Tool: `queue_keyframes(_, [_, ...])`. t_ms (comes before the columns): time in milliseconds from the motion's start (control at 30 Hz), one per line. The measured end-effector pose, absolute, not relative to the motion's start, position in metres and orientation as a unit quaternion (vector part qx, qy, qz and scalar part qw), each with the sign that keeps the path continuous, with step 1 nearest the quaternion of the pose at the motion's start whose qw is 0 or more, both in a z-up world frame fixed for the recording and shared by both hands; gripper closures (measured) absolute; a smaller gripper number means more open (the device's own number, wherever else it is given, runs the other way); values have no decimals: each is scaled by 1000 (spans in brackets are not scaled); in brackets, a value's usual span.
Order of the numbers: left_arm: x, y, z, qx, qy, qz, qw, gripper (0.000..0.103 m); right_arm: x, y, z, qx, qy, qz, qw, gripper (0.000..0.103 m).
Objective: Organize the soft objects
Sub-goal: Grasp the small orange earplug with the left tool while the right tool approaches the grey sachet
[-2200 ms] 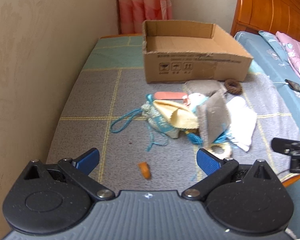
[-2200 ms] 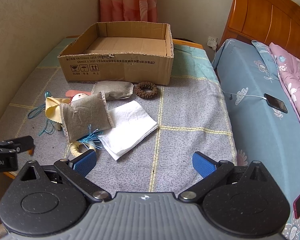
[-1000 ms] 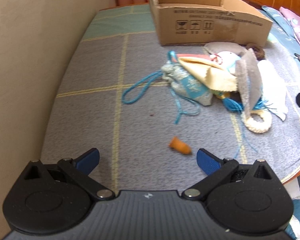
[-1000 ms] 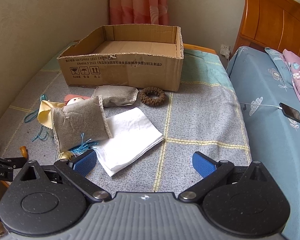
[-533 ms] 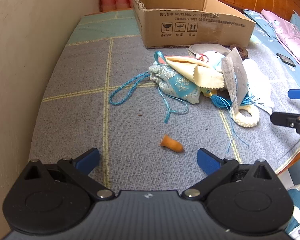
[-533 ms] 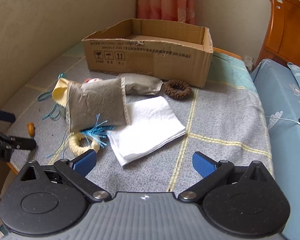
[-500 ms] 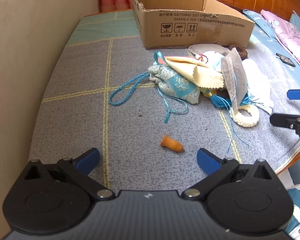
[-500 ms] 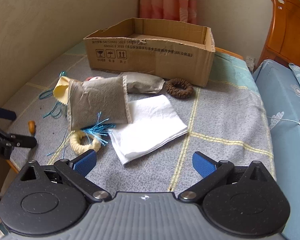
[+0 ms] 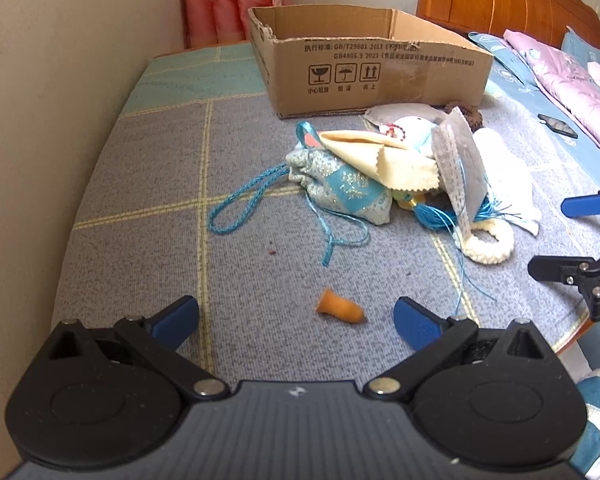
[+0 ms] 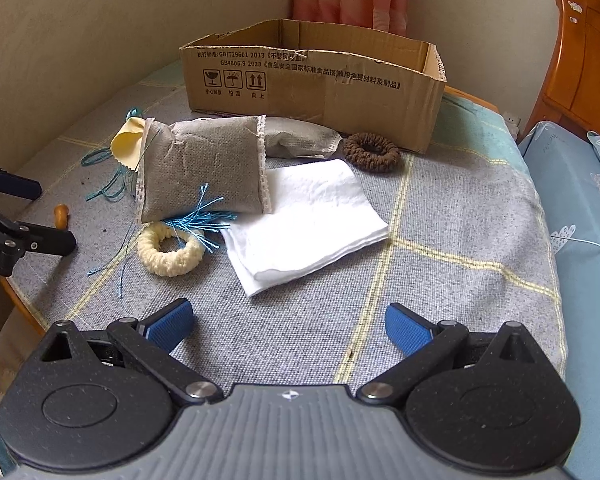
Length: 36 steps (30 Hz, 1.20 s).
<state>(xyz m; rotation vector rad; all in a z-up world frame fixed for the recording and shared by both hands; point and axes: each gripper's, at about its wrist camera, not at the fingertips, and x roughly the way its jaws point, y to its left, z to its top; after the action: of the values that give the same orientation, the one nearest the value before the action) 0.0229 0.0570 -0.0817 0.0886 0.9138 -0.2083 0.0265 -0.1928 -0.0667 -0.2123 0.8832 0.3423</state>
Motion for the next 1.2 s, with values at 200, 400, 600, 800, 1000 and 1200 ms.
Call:
queue_keyframes(200, [17,54,-82,55,430,-111,894,1,26,-193,-66,-101,423,164,886,0])
queue_keyframes(400, [4,39,-73,98,407,-162,894,40,26,-193,-66,-101,423,163,885,0])
queue_keyframes(600, [5,39,-71,106,407,-197,886,54,26,-193,-66,-101,423,163,885,0])
queue_keyframes(800, [12,44,-72,101,412,-210,881,73,26,-193,-66,-101,423,164,885,0])
queue_keyframes(1000, [12,47,-73,87,410,-191,888,83,26,-192,-66,-101,423,164,885,0])
queue_keyframes(1200, [15,55,-74,65,407,-155,898,83,25,-189,-64,-106,422,172,884,0])
